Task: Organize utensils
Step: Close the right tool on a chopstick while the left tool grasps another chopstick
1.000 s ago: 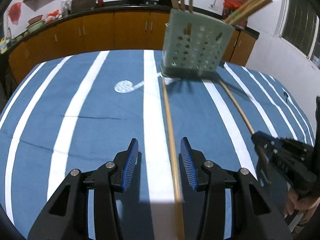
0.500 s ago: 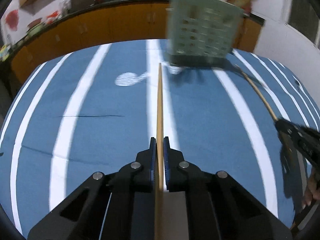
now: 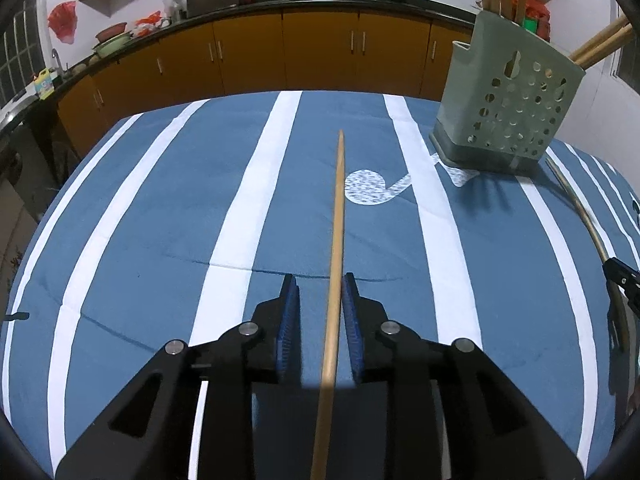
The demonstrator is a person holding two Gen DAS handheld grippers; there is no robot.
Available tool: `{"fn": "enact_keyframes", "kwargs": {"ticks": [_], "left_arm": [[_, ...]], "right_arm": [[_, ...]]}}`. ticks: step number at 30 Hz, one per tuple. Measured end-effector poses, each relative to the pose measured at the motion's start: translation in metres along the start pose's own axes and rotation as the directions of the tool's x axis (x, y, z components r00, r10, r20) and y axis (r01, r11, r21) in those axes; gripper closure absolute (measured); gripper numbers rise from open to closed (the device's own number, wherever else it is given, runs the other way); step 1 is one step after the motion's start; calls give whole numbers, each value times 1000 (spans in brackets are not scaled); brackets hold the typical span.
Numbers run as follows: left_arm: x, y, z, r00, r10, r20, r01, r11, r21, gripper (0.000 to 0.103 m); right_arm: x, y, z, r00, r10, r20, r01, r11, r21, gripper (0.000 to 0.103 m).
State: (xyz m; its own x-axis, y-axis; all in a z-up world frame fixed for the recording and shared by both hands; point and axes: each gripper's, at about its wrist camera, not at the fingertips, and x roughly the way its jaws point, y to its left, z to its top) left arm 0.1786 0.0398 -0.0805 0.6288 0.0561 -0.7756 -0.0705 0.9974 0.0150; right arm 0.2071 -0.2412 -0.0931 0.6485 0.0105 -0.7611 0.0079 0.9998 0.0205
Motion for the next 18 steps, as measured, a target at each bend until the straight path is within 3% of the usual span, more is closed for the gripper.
{"fn": "enact_keyframes", "kwargs": {"ticks": [7,18], "left_arm": [[3,-3,3,1000,-7,-3,8,1000,13,70],[3,-3,2,1000,-12,-3,12,1000,11,70]], "right_arm": [[3,-1,2,1000,-9,8,9,1000,-2,93],[4,-2,1,1000,-2,8,2,1000,5,93]]}}
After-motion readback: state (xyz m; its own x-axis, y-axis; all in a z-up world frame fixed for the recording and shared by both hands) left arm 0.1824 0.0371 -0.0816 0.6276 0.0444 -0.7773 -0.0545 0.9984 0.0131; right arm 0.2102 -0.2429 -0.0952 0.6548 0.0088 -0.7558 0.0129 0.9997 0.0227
